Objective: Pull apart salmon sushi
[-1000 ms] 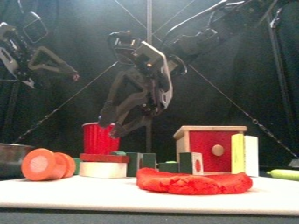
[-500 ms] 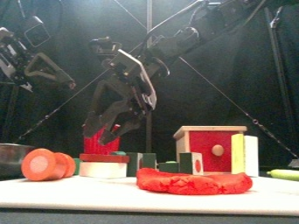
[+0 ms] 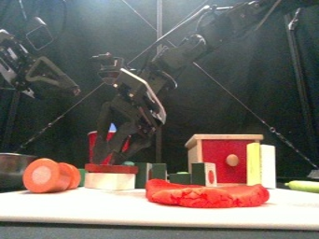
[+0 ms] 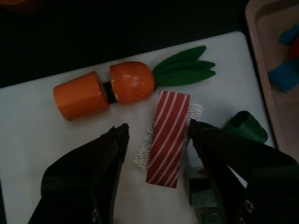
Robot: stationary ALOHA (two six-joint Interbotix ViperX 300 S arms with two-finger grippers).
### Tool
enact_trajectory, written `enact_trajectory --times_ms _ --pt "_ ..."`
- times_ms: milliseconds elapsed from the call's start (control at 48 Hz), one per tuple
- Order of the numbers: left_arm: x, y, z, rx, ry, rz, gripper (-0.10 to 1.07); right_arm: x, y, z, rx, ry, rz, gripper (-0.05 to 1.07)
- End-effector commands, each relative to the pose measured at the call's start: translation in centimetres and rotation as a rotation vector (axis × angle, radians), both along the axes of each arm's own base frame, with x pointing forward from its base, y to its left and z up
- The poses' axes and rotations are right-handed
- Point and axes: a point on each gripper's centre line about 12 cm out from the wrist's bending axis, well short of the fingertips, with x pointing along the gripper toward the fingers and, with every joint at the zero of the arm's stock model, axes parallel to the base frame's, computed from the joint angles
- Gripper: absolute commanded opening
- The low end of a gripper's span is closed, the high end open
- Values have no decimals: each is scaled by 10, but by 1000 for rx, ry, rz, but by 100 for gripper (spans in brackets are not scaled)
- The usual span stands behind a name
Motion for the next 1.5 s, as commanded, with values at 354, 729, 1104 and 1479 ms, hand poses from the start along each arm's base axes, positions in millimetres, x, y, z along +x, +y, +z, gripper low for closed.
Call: enact_trajectory --times_ms 354,729,1104,1479 --pt "2 0 3 2 -11 1 58 7 -5 31 -9 -24 -25 89" --pt "2 0 2 0 -3 0 58 8 -5 32 -8 -27 -26 71" --pt "2 0 3 2 -5 1 58 7 -4 27 2 -15 -28 65" --pt "4 0 6 -6 -16 3 59 4 -6 48 -15 -56 -20 50"
